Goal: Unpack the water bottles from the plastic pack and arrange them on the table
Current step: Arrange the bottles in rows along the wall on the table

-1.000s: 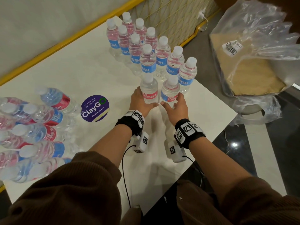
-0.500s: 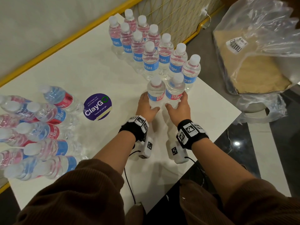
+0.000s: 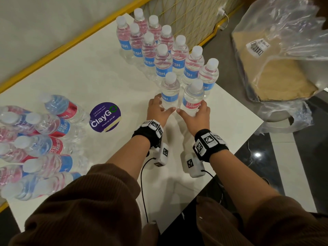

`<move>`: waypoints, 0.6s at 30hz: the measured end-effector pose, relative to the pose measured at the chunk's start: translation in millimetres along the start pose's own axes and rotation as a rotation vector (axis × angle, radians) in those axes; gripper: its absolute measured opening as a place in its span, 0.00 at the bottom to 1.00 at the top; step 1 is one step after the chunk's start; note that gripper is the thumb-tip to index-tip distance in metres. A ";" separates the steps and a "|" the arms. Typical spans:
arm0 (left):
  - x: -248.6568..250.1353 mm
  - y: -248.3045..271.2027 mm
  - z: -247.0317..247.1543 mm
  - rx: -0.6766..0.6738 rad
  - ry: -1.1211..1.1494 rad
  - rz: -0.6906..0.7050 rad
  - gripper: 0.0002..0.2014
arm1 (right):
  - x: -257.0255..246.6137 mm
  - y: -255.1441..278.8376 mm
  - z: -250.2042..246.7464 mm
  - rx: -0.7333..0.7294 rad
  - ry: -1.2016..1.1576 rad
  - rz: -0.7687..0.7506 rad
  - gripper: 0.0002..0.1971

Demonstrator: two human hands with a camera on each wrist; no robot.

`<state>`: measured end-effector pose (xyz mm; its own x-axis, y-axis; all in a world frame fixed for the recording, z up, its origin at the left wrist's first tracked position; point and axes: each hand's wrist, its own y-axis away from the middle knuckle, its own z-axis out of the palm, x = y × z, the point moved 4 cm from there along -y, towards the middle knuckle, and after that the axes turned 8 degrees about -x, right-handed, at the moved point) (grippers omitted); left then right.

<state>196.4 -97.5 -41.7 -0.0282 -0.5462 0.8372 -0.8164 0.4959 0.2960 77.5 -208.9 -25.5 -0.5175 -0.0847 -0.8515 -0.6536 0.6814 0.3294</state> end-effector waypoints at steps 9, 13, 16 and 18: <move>-2.9 -2.0 -4.6 -0.036 0.013 -0.004 0.35 | -7.0 2.2 -2.5 -0.104 0.009 -0.125 0.32; -4.5 -1.2 -4.4 -0.028 0.014 -0.008 0.35 | -6.9 6.3 -6.6 -0.164 -0.025 -0.141 0.35; -6.2 1.8 -3.8 -0.024 0.032 -0.014 0.35 | -9.2 6.5 0.6 -0.070 0.001 -0.145 0.41; -6.6 4.0 -4.1 -0.019 0.047 -0.019 0.35 | -8.1 7.0 2.8 -0.033 -0.051 -0.079 0.39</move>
<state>195.7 -89.1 -44.2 0.0143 -0.5236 0.8518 -0.8055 0.4987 0.3201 78.7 -201.4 -17.4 -0.4350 -0.0993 -0.8949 -0.7094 0.6499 0.2727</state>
